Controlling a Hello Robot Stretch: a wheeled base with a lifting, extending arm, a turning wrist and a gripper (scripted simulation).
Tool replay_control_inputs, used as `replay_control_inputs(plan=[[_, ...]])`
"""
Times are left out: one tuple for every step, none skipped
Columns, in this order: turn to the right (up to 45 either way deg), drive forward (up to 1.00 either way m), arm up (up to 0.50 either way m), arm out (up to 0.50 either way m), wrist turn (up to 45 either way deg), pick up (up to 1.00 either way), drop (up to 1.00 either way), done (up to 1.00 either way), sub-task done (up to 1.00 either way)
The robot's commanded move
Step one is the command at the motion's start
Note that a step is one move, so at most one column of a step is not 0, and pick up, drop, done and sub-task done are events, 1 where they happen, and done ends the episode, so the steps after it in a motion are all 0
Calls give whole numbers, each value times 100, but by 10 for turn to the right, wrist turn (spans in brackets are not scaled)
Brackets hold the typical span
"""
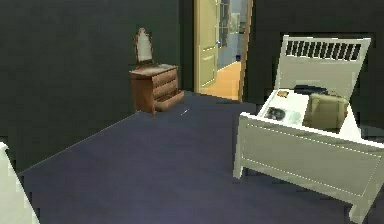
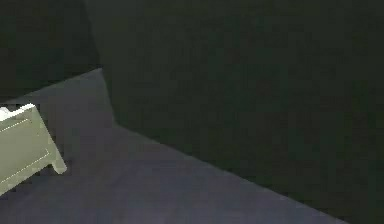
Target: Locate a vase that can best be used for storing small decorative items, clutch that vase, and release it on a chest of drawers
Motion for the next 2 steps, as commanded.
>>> replay_control_inputs(plan=[[0, 100, 0, 0, 0, 0, 0, 0, 0], [-60, 0, 0, 0, 0, 0, 0, 0, 0]])
